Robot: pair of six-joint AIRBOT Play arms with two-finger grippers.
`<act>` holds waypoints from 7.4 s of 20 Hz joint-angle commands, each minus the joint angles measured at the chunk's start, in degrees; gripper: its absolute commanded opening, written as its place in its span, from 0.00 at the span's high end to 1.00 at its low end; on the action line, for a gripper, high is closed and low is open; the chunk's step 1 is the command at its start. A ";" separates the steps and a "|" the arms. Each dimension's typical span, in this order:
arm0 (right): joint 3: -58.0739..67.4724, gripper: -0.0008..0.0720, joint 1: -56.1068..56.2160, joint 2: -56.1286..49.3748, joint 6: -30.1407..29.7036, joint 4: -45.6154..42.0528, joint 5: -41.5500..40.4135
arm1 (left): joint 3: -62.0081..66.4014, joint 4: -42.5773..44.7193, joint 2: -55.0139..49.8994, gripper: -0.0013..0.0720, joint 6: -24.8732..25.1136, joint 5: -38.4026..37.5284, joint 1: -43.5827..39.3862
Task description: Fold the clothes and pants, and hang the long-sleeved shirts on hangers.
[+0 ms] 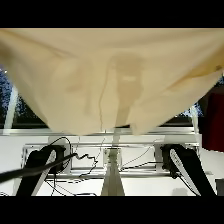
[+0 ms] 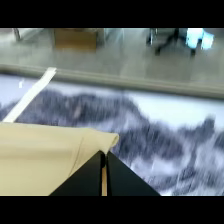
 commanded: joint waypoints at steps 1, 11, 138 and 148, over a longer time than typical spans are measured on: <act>-13.55 0.97 0.00 -5.11 2.62 0.98 -0.39 | 1.51 -0.37 -15.67 0.96 -0.70 -11.41 -0.52; -30.99 0.21 -0.57 -31.34 4.11 4.92 -48.52 | 10.23 -0.26 -49.16 0.04 0.42 6.69 -11.04; -4.17 0.44 -8.96 -53.29 -8.31 -7.91 26.34 | 23.02 -3.28 -62.31 0.32 4.63 -67.89 14.23; -36.17 0.75 -15.50 -27.45 -9.84 -6.08 29.33 | 21.27 -2.82 -36.20 0.96 9.62 -64.67 23.12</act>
